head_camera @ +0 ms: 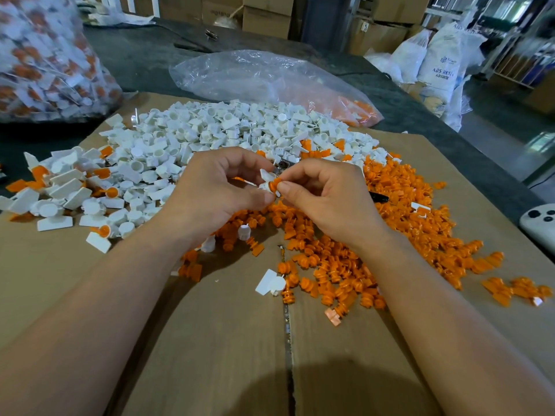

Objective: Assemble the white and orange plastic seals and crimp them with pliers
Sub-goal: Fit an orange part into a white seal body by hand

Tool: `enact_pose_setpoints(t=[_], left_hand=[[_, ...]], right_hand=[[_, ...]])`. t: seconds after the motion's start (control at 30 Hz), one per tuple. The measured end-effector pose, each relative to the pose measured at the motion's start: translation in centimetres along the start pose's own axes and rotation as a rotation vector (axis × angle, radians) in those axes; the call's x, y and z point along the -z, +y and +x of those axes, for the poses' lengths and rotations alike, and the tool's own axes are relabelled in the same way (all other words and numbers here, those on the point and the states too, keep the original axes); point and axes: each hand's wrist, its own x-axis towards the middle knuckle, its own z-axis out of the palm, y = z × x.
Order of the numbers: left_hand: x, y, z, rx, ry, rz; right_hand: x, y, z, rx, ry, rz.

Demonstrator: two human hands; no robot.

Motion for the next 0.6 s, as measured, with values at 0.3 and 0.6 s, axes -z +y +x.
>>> enact_pose_setpoints(t=[0.3, 0.6], left_hand=[[-0.05, -0.01, -0.13, -0.022, -0.014, 0.025], [-0.36, -0.09, -0.2, -0.059, -0.005, 0.024]], right_hand=[[0.04, 0.14, -0.01, 0.02, -0.02, -0.133], [0.06, 0.03, -0.14, -0.138, -0.114, 0.006]])
